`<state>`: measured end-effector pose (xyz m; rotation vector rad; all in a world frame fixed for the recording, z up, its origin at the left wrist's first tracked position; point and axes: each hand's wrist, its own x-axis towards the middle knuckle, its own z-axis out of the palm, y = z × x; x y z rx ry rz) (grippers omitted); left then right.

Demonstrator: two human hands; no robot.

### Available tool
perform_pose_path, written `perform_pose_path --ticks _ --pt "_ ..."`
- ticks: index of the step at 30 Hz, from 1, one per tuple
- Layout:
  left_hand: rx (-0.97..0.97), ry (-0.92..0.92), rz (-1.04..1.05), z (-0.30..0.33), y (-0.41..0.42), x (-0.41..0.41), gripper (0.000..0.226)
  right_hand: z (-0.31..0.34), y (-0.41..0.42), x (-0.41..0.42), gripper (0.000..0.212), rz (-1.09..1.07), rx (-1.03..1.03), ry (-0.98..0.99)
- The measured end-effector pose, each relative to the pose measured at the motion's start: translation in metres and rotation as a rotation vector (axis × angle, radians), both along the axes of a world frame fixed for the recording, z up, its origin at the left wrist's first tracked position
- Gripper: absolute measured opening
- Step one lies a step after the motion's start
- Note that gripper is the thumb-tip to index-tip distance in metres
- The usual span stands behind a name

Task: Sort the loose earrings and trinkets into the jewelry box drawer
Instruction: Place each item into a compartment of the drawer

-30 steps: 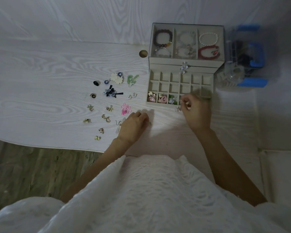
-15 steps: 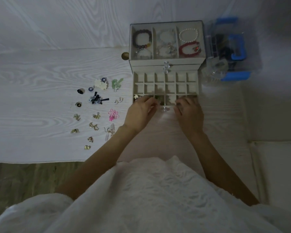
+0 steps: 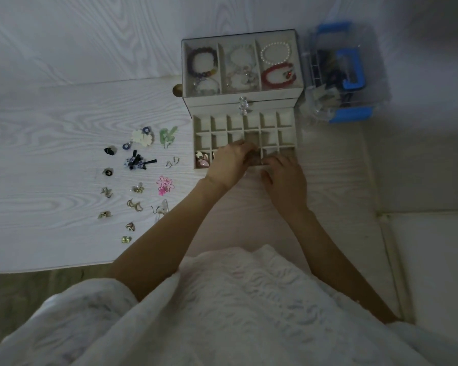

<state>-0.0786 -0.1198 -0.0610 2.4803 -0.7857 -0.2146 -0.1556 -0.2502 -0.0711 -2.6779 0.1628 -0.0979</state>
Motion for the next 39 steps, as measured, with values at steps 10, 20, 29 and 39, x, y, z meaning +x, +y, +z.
perform_pose_path --ticks 10,20,29,39 --pt "-0.131 -0.299 0.168 0.028 0.074 -0.059 0.018 0.012 0.023 0.001 0.020 0.145 -0.006 -0.178" --pt "0.032 0.085 0.740 -0.011 0.181 -0.124 0.035 0.007 0.110 -0.010 0.024 0.639 0.098 0.113" --pt "-0.017 0.132 0.781 -0.019 0.179 -0.115 0.013 0.004 0.177 0.018 0.027 0.714 0.040 0.262" --pt "0.011 0.103 0.620 -0.024 0.178 -0.111 0.015 -0.009 0.130 0.000 0.003 0.734 -0.079 0.060"
